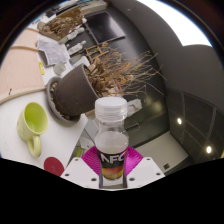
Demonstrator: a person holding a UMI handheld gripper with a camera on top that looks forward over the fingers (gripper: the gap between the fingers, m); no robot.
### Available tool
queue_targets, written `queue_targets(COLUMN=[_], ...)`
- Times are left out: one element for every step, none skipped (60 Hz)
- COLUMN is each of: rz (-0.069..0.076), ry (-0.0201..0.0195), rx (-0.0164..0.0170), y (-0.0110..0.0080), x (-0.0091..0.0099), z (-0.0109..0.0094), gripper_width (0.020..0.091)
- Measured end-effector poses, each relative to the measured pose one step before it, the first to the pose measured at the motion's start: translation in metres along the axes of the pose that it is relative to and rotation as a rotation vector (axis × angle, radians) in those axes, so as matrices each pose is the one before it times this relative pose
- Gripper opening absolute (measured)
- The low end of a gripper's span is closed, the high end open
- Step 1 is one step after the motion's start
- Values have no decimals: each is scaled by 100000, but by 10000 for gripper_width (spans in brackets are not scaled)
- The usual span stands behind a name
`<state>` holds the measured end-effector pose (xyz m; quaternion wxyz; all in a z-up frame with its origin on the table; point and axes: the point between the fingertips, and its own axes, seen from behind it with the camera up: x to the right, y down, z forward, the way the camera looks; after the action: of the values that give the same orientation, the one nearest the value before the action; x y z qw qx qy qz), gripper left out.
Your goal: Pour water
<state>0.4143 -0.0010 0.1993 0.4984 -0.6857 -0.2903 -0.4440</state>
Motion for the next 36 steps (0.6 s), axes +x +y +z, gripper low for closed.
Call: queue_targets(rz=[-4077, -3798, -3653, -3592, -3539, -3383, -3165, -3113, -3063, -3116, -3276, -3319, -3286, -3121, -2621, -2657, -2381, -2380, -2330, -2336, -2308, -2157, -1857, -1534, -1239, -1047, -703, -781, -406, 17, 296, 331, 442, 314, 975, 1208], ry=[570, 583, 476, 276, 215, 138, 237, -46, 60, 167, 285, 340, 249, 189, 339, 317, 58, 167, 178, 257, 257, 331, 292, 252, 246, 247, -274, -355, -419, -308, -75, -101, -54, 218, 2, -16], rx=[778, 799, 907, 858, 710, 514, 720, 610, 605, 731, 702, 705, 792, 972, 1244, 983, 831, 907, 905, 694, 424, 376, 432, 492, 467, 555, 415, 119, 217, 325, 348, 262, 260, 356, 86, 43], y=[-177, -176, -200, -169, -197, -89, -63, -191, -164, -194, -188, -196, -227, -268, -279, -326, -232, -291, -307, -241, -146, -159, -142, -156, -132, -162, -182, -68, -80, -104, -105, -70, -51, 33, -66, -39], x=[-43, -51, -149, -207, -230, -257, -338, -79, -189, -195, -184, -170, -176, -186, -463, -279, 82, -89, -124, -110, -74, 4, -3, 4, -26, -142, -203, -124, -138, -88, -11, 17, 23, 147, 82, 91], z=[311, 280, 269, 276, 257, 244, 406, 70, 133, 197, 186, 168, 158, 114, 331, 173, -91, 33, 72, 110, 105, 110, 63, 66, 58, 251, 93, 24, 55, 38, -16, -24, -41, 5, -76, -67], gripper_width=[262, 262, 262, 261, 261, 261, 260, 261, 261, 261, 261, 261, 262, 261, 261, 261, 261, 261, 261, 261, 261, 260, 260, 261, 261, 261, 260, 261, 260, 261, 263, 263, 263, 262, 262, 263])
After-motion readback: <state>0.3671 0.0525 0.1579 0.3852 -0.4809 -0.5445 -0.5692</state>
